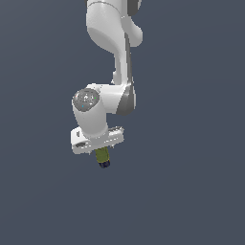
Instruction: Pick up the object and move it to a goal position.
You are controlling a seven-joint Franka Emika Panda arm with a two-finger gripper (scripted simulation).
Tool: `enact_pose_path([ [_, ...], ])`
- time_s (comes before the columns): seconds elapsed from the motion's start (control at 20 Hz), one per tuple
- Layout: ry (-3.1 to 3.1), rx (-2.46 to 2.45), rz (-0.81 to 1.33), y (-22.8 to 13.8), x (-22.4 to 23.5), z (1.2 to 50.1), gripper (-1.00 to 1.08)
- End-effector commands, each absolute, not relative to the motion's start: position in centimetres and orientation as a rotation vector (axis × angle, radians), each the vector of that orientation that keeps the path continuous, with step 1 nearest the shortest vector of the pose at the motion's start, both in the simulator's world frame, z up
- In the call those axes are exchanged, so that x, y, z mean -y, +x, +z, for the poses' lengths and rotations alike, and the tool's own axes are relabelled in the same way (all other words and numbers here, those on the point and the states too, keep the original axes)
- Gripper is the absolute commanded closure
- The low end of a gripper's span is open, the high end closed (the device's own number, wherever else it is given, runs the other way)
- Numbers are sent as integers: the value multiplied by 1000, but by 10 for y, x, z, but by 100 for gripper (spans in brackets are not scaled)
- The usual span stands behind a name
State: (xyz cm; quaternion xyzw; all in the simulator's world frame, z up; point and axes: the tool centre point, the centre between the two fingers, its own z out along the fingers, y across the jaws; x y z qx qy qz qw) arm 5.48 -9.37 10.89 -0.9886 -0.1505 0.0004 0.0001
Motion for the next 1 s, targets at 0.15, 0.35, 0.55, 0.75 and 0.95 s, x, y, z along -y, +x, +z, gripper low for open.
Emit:
enact_pose_path([
  [0.15,-3106,473,1,55,94,105,-92],
  [0.35,-3105,475,1,54,94,89,-92],
  [0.55,-3105,478,0,54,94,67,-92],
  [0.75,-3105,479,0,54,94,58,-92],
  [0.95,-3105,479,0,55,94,59,108],
])
